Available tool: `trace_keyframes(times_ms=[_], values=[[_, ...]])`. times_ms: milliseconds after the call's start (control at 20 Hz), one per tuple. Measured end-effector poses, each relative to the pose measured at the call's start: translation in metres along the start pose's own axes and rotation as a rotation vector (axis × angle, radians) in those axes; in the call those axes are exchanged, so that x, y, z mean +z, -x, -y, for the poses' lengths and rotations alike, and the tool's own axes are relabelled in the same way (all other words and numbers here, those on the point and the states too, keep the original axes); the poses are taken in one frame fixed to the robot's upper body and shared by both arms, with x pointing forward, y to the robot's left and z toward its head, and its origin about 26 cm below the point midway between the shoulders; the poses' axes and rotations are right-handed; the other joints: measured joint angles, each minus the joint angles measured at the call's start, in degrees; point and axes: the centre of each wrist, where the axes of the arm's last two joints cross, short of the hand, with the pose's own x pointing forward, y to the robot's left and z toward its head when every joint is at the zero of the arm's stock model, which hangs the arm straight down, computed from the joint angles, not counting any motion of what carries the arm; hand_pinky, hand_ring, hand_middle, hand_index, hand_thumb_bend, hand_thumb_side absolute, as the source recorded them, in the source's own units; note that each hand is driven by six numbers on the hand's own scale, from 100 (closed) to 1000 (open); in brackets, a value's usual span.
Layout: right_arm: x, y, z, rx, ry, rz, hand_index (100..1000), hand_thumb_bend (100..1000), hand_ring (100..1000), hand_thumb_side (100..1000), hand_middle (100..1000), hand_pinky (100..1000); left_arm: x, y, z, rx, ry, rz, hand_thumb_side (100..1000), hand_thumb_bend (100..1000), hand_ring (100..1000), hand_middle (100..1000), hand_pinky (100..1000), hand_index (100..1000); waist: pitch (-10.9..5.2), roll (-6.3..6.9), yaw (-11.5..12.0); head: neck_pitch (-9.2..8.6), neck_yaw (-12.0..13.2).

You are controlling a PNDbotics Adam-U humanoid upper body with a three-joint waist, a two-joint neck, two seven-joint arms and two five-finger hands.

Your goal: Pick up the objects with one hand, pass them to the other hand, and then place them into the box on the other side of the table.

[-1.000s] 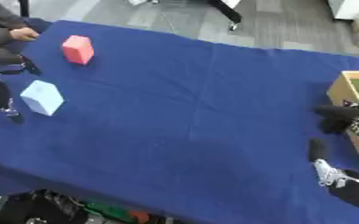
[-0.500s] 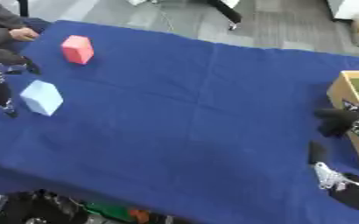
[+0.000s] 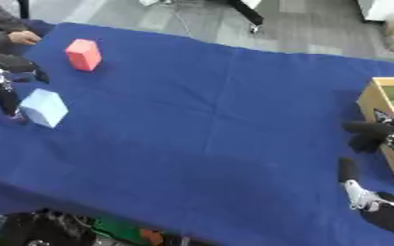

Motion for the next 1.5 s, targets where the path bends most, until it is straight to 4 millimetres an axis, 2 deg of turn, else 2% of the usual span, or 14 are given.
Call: trace_keyframes(times_ms=[200, 400, 600, 750, 900, 1200, 1250, 1400, 1500], values=[[0.0, 0.0, 0.0, -0.002, -0.001, 0.001, 771, 100, 472, 327, 493, 389, -0.003, -0.004, 0.003, -0.005, 0.015, 0.01, 100, 571, 832, 768, 898, 845, 0.01, 0.0, -0.1, 0.0, 0.2], [0.0, 0.0, 0.0, -0.003, -0.002, -0.002, 771, 100, 476, 330, 492, 391, -0.003, -0.005, 0.003, -0.005, 0.024, 0.013, 100, 469, 781, 661, 875, 746, 0.01, 0.0, -0.1, 0.0, 0.2], [0.001, 0.0, -0.001, -0.005, -0.005, -0.006, 770, 100, 477, 330, 498, 391, 0.001, -0.008, -0.001, 0.004, -0.008, 0.027, 100, 443, 754, 602, 866, 697, 0.01, 0.0, -0.1, 0.0, 0.3], [0.002, 0.0, -0.001, -0.007, -0.007, -0.011, 772, 100, 478, 329, 499, 392, 0.011, -0.013, -0.009, -0.008, -0.064, 0.048, 100, 433, 747, 584, 863, 690, -0.01, 0.0, -0.1, 0.0, 0.2], [0.002, 0.0, -0.001, -0.007, -0.007, -0.011, 773, 100, 478, 327, 499, 392, 0.033, -0.019, -0.027, -0.025, -0.158, 0.08, 100, 432, 744, 589, 856, 694, -0.02, 0.0, 0.0, 0.0, 0.1], [0.003, 0.0, -0.001, -0.007, -0.005, -0.012, 774, 100, 480, 322, 501, 396, 0.1, -0.039, -0.071, -0.019, -0.432, 0.171, 100, 400, 728, 582, 836, 681, -0.02, 0.0, 0.3, 0.0, -1.5], [0.003, 0.0, -0.001, -0.005, -0.004, -0.012, 774, 100, 481, 343, 502, 397, 0.111, -0.044, -0.077, -0.012, -0.482, 0.196, 100, 397, 724, 586, 831, 685, -0.02, 0.0, 0.3, 0.0, -2.0], [0.002, 0.0, 0.0, -0.002, 0.002, -0.008, 776, 100, 483, 316, 504, 401, 0.139, -0.058, -0.087, 0.012, -0.611, 0.276, 100, 377, 716, 581, 823, 677, -0.02, 0.0, 0.3, 0.0, -3.6], [-0.001, 0.001, 0.002, 0.003, 0.008, 0.005, 778, 100, 486, 311, 508, 405, 0.147, -0.064, -0.089, 0.033, -0.679, 0.341, 100, 353, 704, 574, 812, 669, -0.02, 0.0, 0.3, 0.0, -4.7]])
